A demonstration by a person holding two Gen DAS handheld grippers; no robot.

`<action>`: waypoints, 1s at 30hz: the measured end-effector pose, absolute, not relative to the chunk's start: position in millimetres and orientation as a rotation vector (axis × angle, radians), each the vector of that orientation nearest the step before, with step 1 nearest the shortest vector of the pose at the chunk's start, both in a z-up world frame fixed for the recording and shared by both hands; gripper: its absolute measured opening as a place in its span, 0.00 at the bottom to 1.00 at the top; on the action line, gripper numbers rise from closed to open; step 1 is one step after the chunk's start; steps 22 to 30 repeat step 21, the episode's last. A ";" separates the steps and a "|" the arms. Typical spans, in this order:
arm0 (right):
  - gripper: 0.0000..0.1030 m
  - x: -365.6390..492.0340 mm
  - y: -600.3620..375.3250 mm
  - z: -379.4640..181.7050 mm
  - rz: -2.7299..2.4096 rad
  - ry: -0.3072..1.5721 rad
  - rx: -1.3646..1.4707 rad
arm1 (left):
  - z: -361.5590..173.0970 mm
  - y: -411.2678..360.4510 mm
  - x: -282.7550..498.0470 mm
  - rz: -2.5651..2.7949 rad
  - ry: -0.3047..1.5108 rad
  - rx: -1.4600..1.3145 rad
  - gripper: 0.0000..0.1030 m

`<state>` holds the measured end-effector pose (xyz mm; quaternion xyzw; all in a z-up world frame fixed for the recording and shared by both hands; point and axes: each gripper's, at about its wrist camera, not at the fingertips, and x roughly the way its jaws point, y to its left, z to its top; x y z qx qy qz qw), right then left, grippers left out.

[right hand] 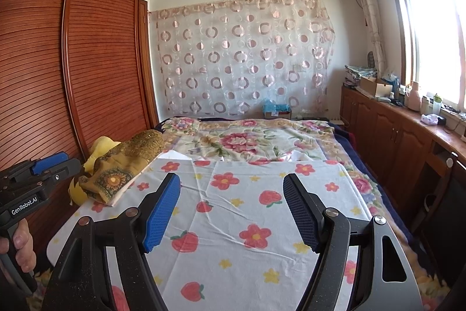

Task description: Fold small clothes

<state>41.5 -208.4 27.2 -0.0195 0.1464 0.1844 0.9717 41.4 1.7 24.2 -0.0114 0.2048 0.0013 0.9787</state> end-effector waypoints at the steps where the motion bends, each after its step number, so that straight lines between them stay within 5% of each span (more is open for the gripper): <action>1: 0.73 41.8 -208.7 27.3 0.372 0.295 -0.039 | 24.4 1.8 41.3 0.002 0.412 -0.023 0.41; 30: 0.73 44.2 -213.3 27.1 0.373 0.292 -0.043 | 23.4 3.7 40.1 0.003 0.408 -0.021 0.41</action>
